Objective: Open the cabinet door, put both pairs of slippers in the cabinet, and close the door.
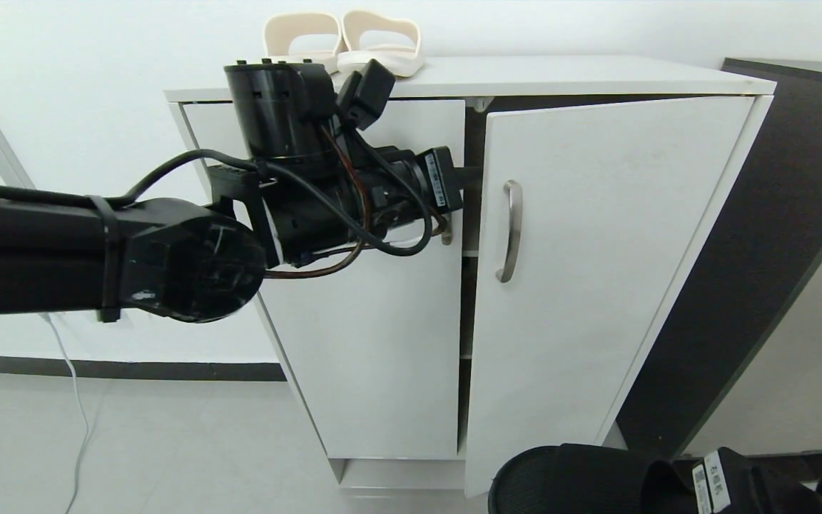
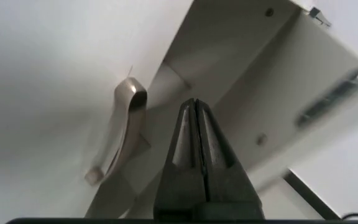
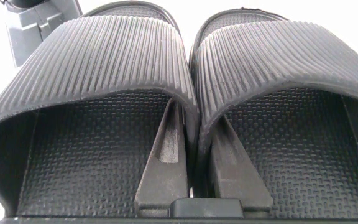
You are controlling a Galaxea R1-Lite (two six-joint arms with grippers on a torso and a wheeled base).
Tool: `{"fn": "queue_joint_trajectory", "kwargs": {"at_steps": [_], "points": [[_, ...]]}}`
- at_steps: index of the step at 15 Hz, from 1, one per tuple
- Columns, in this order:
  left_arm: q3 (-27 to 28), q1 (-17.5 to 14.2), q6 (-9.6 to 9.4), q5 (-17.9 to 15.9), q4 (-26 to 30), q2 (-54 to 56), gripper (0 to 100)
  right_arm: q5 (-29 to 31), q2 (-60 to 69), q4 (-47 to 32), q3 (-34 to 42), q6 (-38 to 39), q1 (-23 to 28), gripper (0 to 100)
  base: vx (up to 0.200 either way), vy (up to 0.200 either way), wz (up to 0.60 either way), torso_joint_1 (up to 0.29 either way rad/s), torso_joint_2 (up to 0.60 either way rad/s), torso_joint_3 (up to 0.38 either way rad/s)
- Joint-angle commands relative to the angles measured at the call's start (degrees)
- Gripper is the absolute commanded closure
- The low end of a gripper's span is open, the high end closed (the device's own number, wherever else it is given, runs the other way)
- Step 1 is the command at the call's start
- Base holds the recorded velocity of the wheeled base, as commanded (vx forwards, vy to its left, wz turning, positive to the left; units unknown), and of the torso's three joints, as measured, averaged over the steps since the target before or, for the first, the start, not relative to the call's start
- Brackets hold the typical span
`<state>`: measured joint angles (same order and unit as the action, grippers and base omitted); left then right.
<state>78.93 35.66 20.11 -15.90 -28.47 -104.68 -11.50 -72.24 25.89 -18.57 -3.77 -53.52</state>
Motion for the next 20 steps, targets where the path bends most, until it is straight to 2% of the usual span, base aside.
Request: {"fn": "queue_joint_trajectory", "kwargs": {"at_steps": [1,4,6,8,9,10,12,15,17,18,19,20], "points": [[2.36,0.29,0.01,-0.01,-0.01,-3.6,100,-0.02,-0.71,0.03,0.02,-0.01,-0.01,100,0.0,0.0,0.0,0.0,0.0,0.0],[3.07,0.2,0.98,-0.01,-0.1,-3.95,100,-0.11,-0.8,-0.05,0.02,-0.01,-0.1,100,0.0,0.0,0.0,0.0,0.0,0.0],[2.72,0.38,2.47,0.25,-0.8,-3.69,100,-0.11,-0.8,-0.05,0.11,-0.01,-0.71,100,-0.2,0.0,0.0,0.0,0.0,0.005],[-0.1,2.93,3.26,0.34,-5.9,-2.46,100,-0.11,-0.62,0.03,0.46,-0.01,-1.68,100,-0.2,0.0,0.0,0.0,0.0,0.005],[-2.38,5.39,3.18,0.34,-9.42,-2.02,100,-0.11,-0.53,0.12,0.64,-0.28,-2.29,100,-0.2,0.0,0.0,-0.002,0.0,0.007],[-4.31,8.02,2.65,0.43,-12.67,-1.58,100,-0.28,-0.44,0.21,0.99,-1.07,-2.56,100,-0.2,0.0,0.0,-0.002,0.0,0.002],[-6.78,11.28,1.86,0.69,-14.16,0.35,100,-0.37,-0.36,0.21,1.69,-2.65,-2.73,100,-0.2,0.0,0.0,-0.002,0.0,0.0],[-7.39,11.28,1.86,0.78,-14.25,1.15,100,-0.46,-0.27,0.21,2.04,-3.26,-2.73,100,-0.2,0.0,0.0,0.002,0.0,0.004],[-8.36,10.57,1.68,0.78,-14.25,1.94,100,-0.46,-0.27,0.3,2.04,-3.26,-2.73,100,0.0,0.0,0.0,0.0,0.0,0.0],[-10.64,9.96,1.51,0.87,-13.28,4.13,100,-0.46,-0.44,0.39,1.95,-3.18,-2.73,100,0.0,0.0,0.0,0.0,0.0,0.0],[-11.96,9.43,0.72,0.96,-11.88,5.8,100,-0.37,-0.71,0.47,1.78,-2.91,-2.56,100,0.0,0.0,0.0,0.0,0.0,0.0],[-14.25,7.67,-2.89,2.98,-8.1,9.58,100,0.07,-1.76,0.91,0.55,-2.47,-2.03,100,0.0,0.0,0.0,0.0,0.0,0.0]]}}
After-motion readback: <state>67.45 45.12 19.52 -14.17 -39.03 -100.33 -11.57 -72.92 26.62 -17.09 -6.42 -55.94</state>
